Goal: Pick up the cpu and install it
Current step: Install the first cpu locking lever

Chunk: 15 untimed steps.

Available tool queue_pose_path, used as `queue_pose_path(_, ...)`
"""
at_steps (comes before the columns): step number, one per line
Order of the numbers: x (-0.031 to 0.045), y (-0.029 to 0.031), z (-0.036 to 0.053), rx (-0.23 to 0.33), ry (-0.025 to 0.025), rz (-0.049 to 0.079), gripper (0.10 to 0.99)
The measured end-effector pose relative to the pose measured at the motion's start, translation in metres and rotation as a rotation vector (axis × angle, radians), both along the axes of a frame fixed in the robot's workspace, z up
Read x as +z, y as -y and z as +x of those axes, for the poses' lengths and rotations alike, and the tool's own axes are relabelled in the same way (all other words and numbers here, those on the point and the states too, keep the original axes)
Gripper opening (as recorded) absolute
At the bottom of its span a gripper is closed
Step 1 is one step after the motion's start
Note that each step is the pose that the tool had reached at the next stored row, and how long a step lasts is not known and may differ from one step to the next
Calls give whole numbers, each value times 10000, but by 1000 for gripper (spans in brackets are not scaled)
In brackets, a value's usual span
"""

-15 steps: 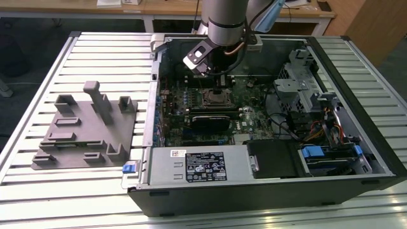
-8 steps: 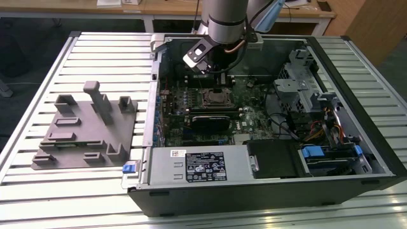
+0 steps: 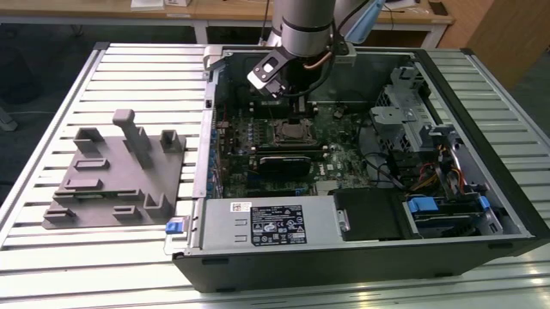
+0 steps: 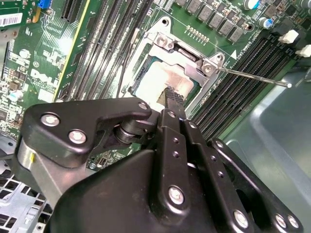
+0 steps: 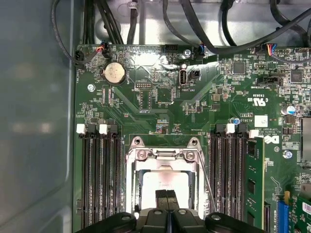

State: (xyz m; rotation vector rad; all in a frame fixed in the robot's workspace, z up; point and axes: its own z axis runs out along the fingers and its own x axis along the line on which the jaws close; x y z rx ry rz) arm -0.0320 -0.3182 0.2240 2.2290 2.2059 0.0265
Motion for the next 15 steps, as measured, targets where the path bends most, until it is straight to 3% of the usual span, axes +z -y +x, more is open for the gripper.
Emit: queue_pose_path(15,90,0,0,0,0,0,106)
